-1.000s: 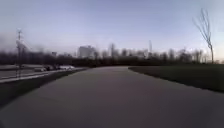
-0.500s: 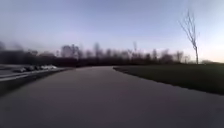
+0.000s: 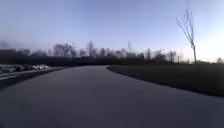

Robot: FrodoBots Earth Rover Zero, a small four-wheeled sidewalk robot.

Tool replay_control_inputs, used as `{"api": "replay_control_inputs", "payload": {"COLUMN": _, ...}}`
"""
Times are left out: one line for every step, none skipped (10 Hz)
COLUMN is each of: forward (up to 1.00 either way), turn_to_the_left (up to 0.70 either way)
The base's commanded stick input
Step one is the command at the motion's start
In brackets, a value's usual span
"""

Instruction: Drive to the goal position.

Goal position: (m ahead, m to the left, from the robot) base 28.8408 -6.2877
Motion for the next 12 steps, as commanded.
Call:
{"api": "replay_control_inputs", "payload": {"forward": 1.00, "turn_to_the_left": 0.01}}
{"api": "replay_control_inputs", "payload": {"forward": 1.00, "turn_to_the_left": 0.01}}
{"api": "replay_control_inputs", "payload": {"forward": 1.00, "turn_to_the_left": 0.01}}
{"api": "replay_control_inputs", "payload": {"forward": 1.00, "turn_to_the_left": 0.01}}
{"api": "replay_control_inputs", "payload": {"forward": 1.00, "turn_to_the_left": 0.01}}
{"api": "replay_control_inputs", "payload": {"forward": 1.00, "turn_to_the_left": 0.01}}
{"api": "replay_control_inputs", "payload": {"forward": 1.00, "turn_to_the_left": 0.01}}
{"api": "replay_control_inputs", "payload": {"forward": 1.00, "turn_to_the_left": 0.01}}
{"api": "replay_control_inputs", "payload": {"forward": 1.00, "turn_to_the_left": 0.01}}
{"api": "replay_control_inputs", "payload": {"forward": 1.00, "turn_to_the_left": 0.01}}
{"api": "replay_control_inputs", "payload": {"forward": 1.00, "turn_to_the_left": 0.01}}
{"api": "replay_control_inputs", "payload": {"forward": 1.00, "turn_to_the_left": 0.01}}
